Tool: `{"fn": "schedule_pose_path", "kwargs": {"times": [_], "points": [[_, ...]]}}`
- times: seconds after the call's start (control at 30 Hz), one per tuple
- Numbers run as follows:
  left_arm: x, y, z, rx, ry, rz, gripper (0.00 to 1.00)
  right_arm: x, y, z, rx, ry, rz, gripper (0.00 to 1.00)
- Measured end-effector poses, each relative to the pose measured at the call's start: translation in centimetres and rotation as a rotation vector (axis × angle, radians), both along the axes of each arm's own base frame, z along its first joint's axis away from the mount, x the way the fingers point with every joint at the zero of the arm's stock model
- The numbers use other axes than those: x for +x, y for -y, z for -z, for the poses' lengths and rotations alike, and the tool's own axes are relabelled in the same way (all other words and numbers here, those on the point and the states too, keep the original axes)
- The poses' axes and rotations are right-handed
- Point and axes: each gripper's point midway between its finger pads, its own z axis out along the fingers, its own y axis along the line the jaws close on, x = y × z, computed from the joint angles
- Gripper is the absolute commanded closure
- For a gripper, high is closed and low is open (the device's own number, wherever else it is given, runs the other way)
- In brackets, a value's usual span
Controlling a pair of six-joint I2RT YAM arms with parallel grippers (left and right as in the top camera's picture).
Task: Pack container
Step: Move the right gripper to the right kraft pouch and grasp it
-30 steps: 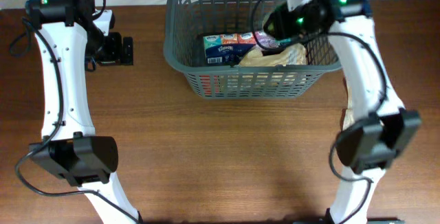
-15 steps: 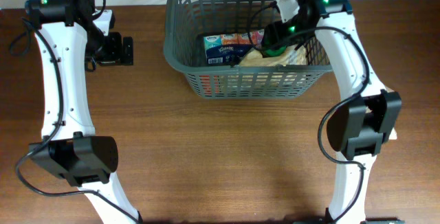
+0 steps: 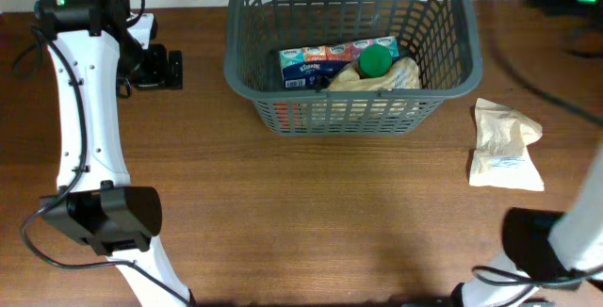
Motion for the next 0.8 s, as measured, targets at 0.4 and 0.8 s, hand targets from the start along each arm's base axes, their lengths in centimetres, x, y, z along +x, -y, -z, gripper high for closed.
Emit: {"fn": "schedule_pose_path", "kwargs": {"times": [0.4,0.8], "points": [[0.0,0.0,0.0,0.0,0.0,0.0,0.01,-0.5,16.6,24.2,0.491,-0.479,0.492,0.16],[0.0,0.0,0.0,0.0,0.0,0.0,0.01,-0.4,12.3,41.4,0.534,-0.686,0.164,0.08]]}}
